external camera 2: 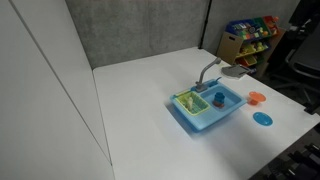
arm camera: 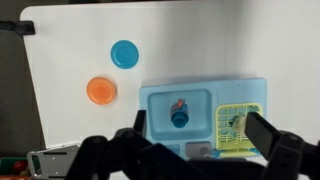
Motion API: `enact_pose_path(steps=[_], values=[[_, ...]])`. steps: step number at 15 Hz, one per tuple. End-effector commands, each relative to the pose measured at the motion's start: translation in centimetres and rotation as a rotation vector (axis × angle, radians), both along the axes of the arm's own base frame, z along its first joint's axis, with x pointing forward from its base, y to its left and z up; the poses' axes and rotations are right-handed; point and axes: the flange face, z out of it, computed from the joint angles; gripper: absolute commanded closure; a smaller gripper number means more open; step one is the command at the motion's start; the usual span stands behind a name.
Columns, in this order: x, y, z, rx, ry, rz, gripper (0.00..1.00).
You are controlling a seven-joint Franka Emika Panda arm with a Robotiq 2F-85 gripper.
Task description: Pick up the blue handleless cup on top of the orange saucer plate and put it in the blue cup with a handle inside the sink
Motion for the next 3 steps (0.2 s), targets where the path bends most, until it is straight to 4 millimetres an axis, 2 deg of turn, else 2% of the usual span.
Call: enact_pose_path(steps=[1, 3], values=[[-1.1, 0.27, 2.8, 0.001, -0.027, 0.036, 0.0], [-0.91, 0.28, 2.07, 0.0, -0.032, 0.019, 0.0]])
